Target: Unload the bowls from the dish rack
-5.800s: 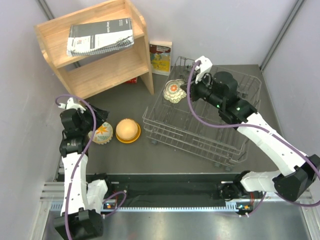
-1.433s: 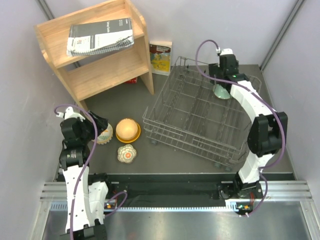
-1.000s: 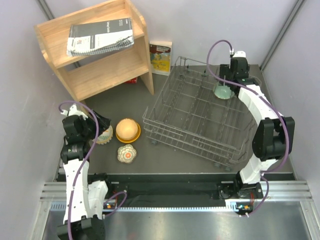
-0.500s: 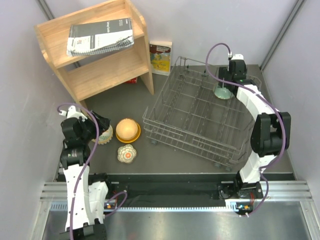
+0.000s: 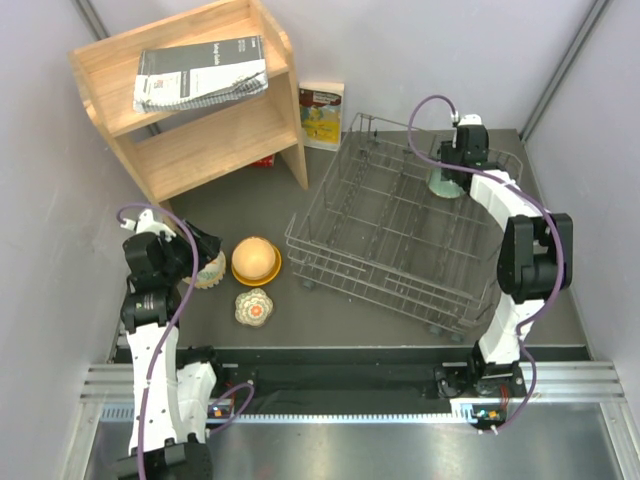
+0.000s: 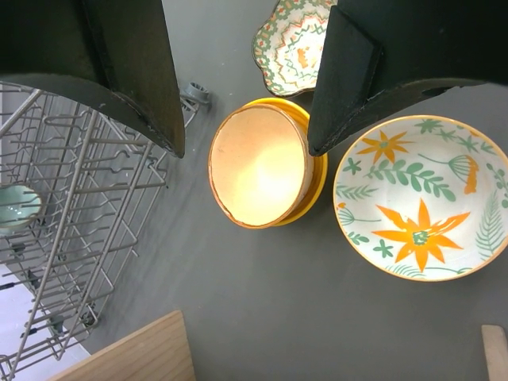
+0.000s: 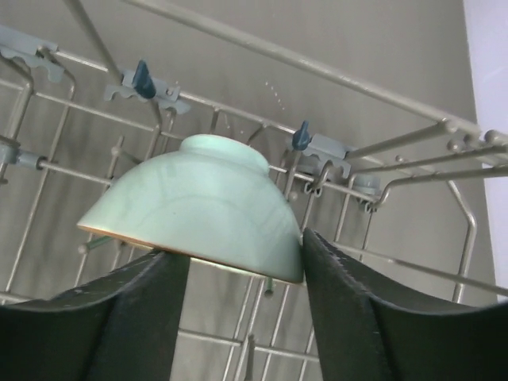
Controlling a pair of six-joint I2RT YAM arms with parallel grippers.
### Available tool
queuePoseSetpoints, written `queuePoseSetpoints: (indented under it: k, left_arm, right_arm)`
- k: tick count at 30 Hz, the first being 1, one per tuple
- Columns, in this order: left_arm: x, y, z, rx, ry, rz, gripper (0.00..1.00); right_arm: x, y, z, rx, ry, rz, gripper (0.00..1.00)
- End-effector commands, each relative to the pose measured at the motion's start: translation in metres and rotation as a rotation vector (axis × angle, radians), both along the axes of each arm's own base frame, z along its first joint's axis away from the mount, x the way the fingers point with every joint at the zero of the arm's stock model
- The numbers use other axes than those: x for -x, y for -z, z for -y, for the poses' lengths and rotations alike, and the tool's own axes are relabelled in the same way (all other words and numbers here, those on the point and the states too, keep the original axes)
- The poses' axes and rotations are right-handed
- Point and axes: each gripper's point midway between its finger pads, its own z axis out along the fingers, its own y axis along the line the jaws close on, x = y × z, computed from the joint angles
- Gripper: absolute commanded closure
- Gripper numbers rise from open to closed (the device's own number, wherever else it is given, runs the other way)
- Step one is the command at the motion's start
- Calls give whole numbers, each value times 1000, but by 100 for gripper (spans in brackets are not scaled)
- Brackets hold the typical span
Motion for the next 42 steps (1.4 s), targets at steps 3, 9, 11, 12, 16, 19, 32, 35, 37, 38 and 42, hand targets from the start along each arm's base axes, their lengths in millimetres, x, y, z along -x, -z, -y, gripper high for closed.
queuePoseSetpoints:
  k: [3,9,11,12,16,19,32,35,37,38,42]
  left_arm:
    - [-9,-16,2,3,19,75,32]
    - [-11,-6,3,16,19,57,32]
    - [-12,-8,4,19,23,61,33]
    - [-12,-9,4,19,23,65,33]
    - [-12,-5,3,18,22,54,34]
    - [-13,-2,4,22,27,50,35]
    - [-19,-2,9,33,55,46,36]
    - [-22,-4,11,37,67,50,38]
    - [-23,-5,14,40,80,53,39]
    - [-23,-5,14,39,84,51,39]
    - [-23,-3,18,33,96,46,39]
  right_arm:
    - [-20,-37,5,11,-13,175,55]
    - [-15,-46,6,34,-36,215,100]
    - [-9,-48,4,30,-44,221,100]
    - [-8,-63,3,26,-46,272,100]
    - [2,-76,2,23,-62,328,100]
    - [5,-90,0,20,-75,363,100]
    - [1,-170,2,30,-66,534,100]
    - [-6,-182,2,32,-65,556,100]
    - [-10,-194,1,31,-69,582,100]
    - [-13,-195,0,31,-70,581,100]
    - [-20,-220,-1,26,-75,609,100]
